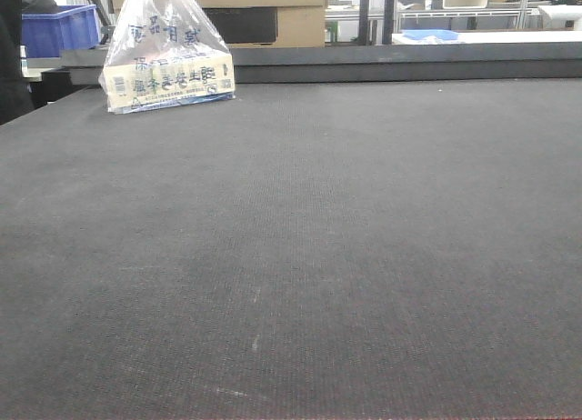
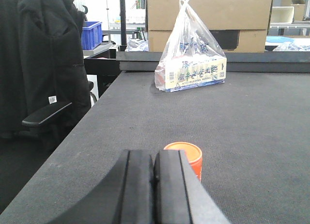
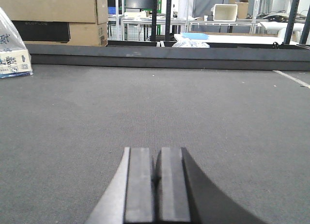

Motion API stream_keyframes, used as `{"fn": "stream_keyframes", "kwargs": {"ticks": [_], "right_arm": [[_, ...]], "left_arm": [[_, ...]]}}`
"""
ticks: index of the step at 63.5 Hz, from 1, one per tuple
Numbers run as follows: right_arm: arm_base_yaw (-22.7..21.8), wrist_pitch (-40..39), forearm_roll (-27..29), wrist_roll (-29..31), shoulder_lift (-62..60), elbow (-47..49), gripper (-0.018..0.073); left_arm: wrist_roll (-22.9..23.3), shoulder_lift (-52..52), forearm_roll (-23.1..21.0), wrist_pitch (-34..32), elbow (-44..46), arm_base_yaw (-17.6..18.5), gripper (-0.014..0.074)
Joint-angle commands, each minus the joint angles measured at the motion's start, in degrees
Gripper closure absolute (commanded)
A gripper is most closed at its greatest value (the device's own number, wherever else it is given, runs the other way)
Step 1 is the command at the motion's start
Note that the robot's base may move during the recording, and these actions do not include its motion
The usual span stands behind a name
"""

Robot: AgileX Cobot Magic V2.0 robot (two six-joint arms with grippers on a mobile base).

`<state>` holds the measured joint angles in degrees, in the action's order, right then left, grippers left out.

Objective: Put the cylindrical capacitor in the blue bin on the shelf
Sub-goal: 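Lower left gripper to orange capacitor, right gripper to dark red capacitor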

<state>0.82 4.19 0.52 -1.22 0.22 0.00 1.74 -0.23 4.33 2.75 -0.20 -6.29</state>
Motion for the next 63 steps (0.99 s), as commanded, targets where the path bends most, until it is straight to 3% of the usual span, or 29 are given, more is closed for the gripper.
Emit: {"fn": "stream_keyframes", "kwargs": {"ticks": [1, 41, 54, 59, 63], "right_arm": [[0.0, -1.2, 0.1, 0.0, -0.2, 0.0, 0.0721], [0.0, -1.2, -0.1, 0.0, -0.2, 0.0, 0.0721], [0.0, -1.7, 1.1, 0.0, -0.2, 0.0, 0.0721], [0.3, -0.9, 3.5, 0.0, -0.2, 1.0, 0.0721], [0.3, 0.6, 3.2, 0.0, 0.2, 3.8, 0.0721]], "left_arm": [[0.1, 0.2, -0.3, -1.0, 0.2, 0.2, 0.0708], [0.1, 0.2, -0.3, -1.0, 0.2, 0.2, 0.0708], [0.1, 0.2, -0.7, -4.7, 0.2, 0.2, 0.0708], [0.1, 0.2, -3.7, 1.5, 2.9, 0.2, 0.0708], [0.1, -1.3, -3.7, 5.5, 6.5, 0.2, 0.0708]]}}
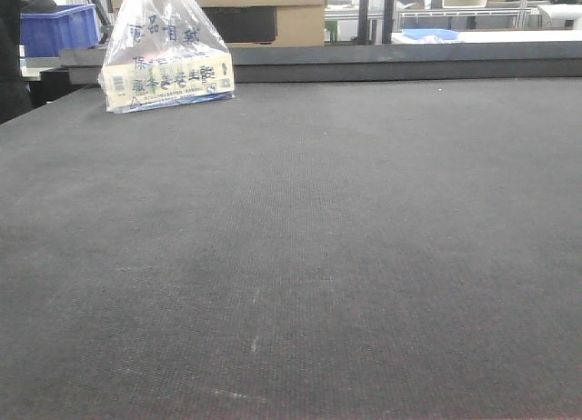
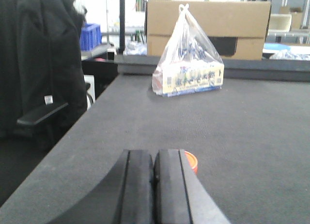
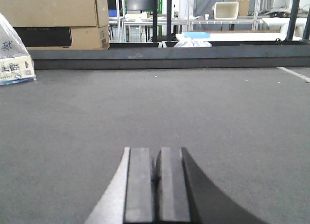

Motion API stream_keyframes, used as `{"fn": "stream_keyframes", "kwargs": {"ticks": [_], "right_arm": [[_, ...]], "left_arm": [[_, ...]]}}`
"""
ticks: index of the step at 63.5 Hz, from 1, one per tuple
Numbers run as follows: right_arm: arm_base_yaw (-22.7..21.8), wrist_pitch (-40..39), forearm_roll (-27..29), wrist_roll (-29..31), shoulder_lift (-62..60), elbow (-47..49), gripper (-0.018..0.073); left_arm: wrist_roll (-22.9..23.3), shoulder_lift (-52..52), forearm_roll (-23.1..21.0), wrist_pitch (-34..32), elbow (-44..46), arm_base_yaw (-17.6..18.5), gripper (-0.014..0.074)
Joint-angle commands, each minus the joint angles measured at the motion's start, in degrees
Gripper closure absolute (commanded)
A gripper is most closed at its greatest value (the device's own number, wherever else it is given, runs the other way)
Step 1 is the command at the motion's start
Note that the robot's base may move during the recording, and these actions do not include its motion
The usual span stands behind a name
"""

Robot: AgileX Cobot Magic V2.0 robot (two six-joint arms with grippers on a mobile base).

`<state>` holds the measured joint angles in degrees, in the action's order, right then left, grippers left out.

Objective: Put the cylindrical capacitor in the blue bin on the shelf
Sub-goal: 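Lower left gripper to orange capacitor, right gripper to dark red capacitor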

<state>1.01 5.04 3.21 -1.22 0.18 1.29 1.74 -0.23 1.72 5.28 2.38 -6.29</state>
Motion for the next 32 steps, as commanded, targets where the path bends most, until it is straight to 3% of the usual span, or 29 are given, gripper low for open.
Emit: {"fn": "stream_keyframes", "kwargs": {"ticks": [1, 15, 27, 32], "right_arm": [[0.1, 0.5, 0.3, 0.0, 0.5, 3.2, 0.0721], [0.1, 16.7, -1.6, 0.0, 12.4, 20.4, 0.0721], [0.1, 31.7, -1.6, 0.0, 30.2, 34.7, 0.0721], [0.1, 35.6, -1.6, 0.0, 37.8, 39.9, 0.0721]], "left_arm": [[0.1, -1.8, -1.1, 4.2, 5.2, 0.2, 0.0708], [-0.2, -17.6, -1.0, 16.0, 22.9, 0.2, 0.0708], [-0.2, -36.6, -1.0, 32.0, 38.1, 0.2, 0.0708], [-0.2, -43.7, -1.7, 35.2, 43.4, 0.2, 0.0708]]}}
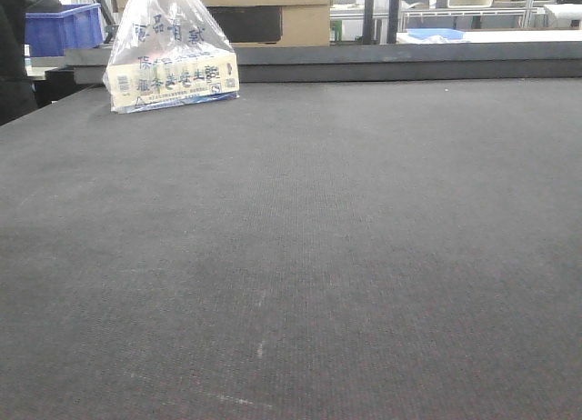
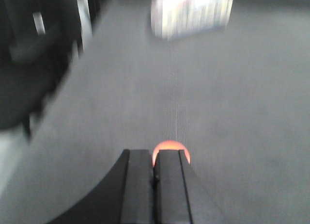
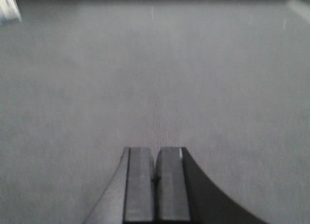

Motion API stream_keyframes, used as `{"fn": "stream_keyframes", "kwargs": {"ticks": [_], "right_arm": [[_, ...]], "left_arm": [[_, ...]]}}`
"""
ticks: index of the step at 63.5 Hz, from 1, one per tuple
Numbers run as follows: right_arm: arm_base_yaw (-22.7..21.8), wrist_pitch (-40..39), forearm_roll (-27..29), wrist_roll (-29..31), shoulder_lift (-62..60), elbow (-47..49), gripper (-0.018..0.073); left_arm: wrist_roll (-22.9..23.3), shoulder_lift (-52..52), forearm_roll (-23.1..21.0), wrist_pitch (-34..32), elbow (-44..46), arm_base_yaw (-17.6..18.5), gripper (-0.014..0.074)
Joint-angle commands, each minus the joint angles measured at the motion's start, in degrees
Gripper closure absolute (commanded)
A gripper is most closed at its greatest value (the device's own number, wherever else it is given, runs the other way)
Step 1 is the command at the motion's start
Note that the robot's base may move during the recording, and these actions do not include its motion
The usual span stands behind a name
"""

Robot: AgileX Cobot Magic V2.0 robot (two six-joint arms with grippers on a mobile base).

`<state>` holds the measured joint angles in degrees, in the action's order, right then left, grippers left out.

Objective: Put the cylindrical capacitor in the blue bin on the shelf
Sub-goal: 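Lower left gripper to orange capacitor, right gripper to dark red capacitor, then close both grippers around their capacitors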

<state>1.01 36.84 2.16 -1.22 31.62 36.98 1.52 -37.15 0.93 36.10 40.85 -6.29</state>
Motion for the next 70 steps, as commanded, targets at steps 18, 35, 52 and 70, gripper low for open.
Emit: {"fn": "stream_keyframes", "kwargs": {"ticks": [18, 35, 52, 70], "right_arm": [[0.1, 9.2, -0.5, 0.0, 21.7, 13.2, 0.0721], [0.1, 15.2, -1.6, 0.0, 31.5, 13.9, 0.0721], [0.1, 15.7, -1.6, 0.0, 43.0, 13.9, 0.0711], [0.1, 10.3, -1.4, 0.0, 46.4, 13.9, 0.0111]], "left_arm": [[0.0, -22.2, -0.9, 5.7, 10.9, 0.2, 0.0708], [0.0, -30.6, -1.7, 16.1, 17.0, 0.2, 0.0708], [0.0, -36.8, -2.7, 17.3, 19.3, 0.2, 0.0708], [0.0, -37.5, -2.7, 17.5, 19.3, 0.2, 0.0708]]}}
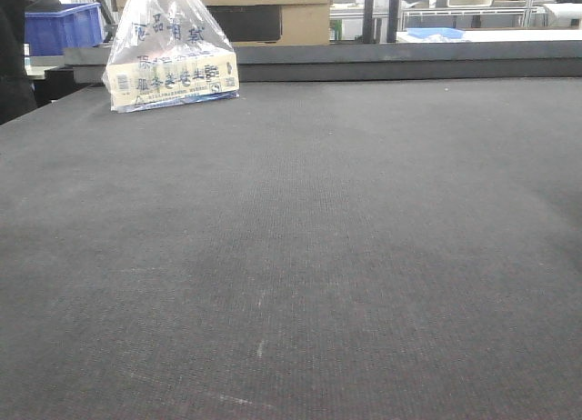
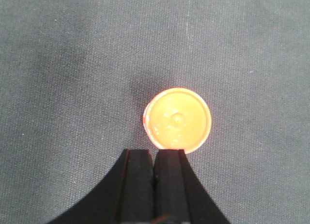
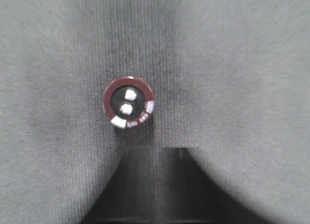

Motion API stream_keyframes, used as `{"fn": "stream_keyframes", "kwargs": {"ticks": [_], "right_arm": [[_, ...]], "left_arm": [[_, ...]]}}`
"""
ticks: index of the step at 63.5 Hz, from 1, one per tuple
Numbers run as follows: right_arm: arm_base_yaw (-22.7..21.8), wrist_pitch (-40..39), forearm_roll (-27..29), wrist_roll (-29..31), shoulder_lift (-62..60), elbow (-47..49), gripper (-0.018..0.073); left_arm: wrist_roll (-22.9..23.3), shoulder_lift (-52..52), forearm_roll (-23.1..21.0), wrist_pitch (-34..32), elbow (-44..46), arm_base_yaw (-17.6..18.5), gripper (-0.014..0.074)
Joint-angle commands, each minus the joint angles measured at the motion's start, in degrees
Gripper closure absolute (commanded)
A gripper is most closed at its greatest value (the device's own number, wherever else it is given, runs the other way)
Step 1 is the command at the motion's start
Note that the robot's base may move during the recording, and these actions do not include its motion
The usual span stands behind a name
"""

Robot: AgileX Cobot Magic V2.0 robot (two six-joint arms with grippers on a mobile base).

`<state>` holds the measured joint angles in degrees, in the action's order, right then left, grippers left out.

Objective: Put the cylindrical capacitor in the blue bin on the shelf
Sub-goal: 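Close both grippers around their capacitors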

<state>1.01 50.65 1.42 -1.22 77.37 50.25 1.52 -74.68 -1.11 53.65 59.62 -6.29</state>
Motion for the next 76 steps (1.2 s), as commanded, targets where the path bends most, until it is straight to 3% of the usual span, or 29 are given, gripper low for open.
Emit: {"fn": "stream_keyframes", "kwargs": {"ticks": [1, 6, 17, 45, 52, 60, 64, 76], "right_arm": [[0.1, -4.2, -0.7, 0.0, 0.8, 0.6, 0.0097], [0.1, -6.9, 0.0, 0.0, 2.3, 0.6, 0.0070], [0.1, -11.1, 2.0, 0.0, 6.3, 0.6, 0.0125], [0.1, -11.3, 3.2, 0.0, 9.5, 0.6, 0.0206], [0.1, -10.6, 3.2, 0.0, 9.5, 0.6, 0.0335], [0.1, -10.5, 3.2, 0.0, 9.5, 0.6, 0.0558], [0.1, -10.5, 3.2, 0.0, 9.5, 0.6, 0.0724], [0.1, -10.7, 3.2, 0.0, 9.5, 0.6, 0.0727]], "left_arm": [[0.0, 0.1, -0.6, -0.1, 0.5, 0.2, 0.0708], [0.0, 0.1, -0.7, -0.3, 0.5, 0.2, 0.0708], [0.0, 0.1, -0.7, -0.7, 0.5, 0.2, 0.0708], [0.0, 0.1, -0.7, -0.7, 0.5, 0.2, 0.0708], [0.0, 0.1, -0.7, -0.7, 0.5, 0.2, 0.0708], [0.0, 0.1, -0.7, -0.6, 0.5, 0.3, 0.0703], [0.0, 0.1, -0.9, -0.6, 0.5, 0.9, 0.0634], [0.0, -0.1, -0.7, -6.0, 0.5, 3.8, 0.0274]]}}
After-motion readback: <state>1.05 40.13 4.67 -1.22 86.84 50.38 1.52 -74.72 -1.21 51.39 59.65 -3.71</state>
